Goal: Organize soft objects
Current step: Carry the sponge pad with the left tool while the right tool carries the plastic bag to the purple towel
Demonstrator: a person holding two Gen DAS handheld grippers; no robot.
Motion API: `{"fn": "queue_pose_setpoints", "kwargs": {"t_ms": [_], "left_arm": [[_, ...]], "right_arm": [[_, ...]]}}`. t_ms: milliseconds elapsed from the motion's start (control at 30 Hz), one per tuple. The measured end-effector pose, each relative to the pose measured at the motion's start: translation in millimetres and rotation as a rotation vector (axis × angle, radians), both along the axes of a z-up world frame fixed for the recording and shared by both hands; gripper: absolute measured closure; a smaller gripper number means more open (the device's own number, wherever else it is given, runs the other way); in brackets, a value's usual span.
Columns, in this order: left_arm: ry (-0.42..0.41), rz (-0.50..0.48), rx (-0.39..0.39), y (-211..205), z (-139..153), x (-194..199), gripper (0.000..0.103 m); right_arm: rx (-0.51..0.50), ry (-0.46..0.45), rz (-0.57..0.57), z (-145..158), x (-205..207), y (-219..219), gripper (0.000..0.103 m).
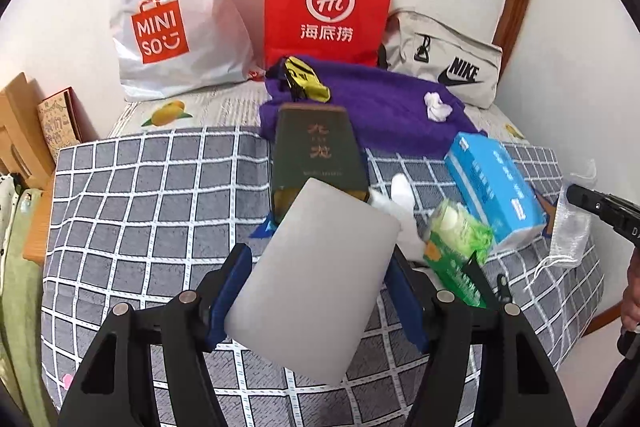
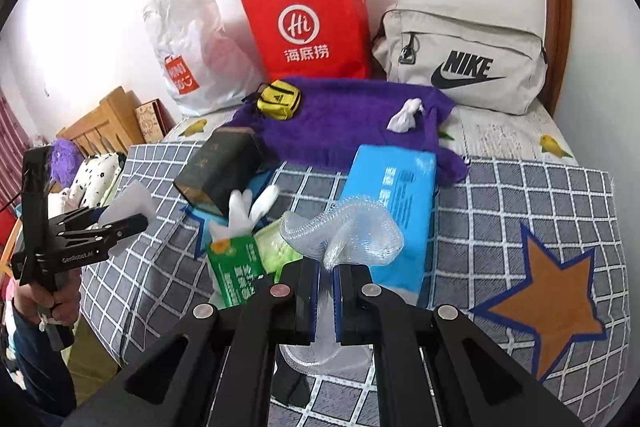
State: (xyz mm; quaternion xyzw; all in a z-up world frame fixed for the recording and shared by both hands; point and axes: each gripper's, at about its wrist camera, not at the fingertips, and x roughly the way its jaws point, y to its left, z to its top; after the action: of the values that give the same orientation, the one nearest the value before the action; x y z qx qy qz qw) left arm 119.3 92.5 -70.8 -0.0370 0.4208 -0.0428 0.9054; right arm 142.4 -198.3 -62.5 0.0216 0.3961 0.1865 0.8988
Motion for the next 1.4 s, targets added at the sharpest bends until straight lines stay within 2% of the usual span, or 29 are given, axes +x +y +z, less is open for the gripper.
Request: {"fn": "queue_pose_setpoints", "kwargs": {"t_ms": [200, 633, 967, 1400], "left_arm": [[-0.018, -0.003, -0.03, -4, 19, 13, 0.038], [-0.031, -0.028, -0.007, -23, 46, 63, 0.038], [-0.009, -0.012, 0.002, -20, 48, 113, 0.038], [0.025, -0.018, 0.016, -14, 34, 188, 0.038]], "right_arm": [[-0.009, -0.003, -0.016, 12, 15, -4, 0.097], [-0.016, -0.04, -0.029, 38, 51, -9, 0.097], [0.0, -0.028, -0.038, 37, 101, -11, 0.097], [-0.005, -0.004, -0.05, 27, 170, -8, 0.097]]}}
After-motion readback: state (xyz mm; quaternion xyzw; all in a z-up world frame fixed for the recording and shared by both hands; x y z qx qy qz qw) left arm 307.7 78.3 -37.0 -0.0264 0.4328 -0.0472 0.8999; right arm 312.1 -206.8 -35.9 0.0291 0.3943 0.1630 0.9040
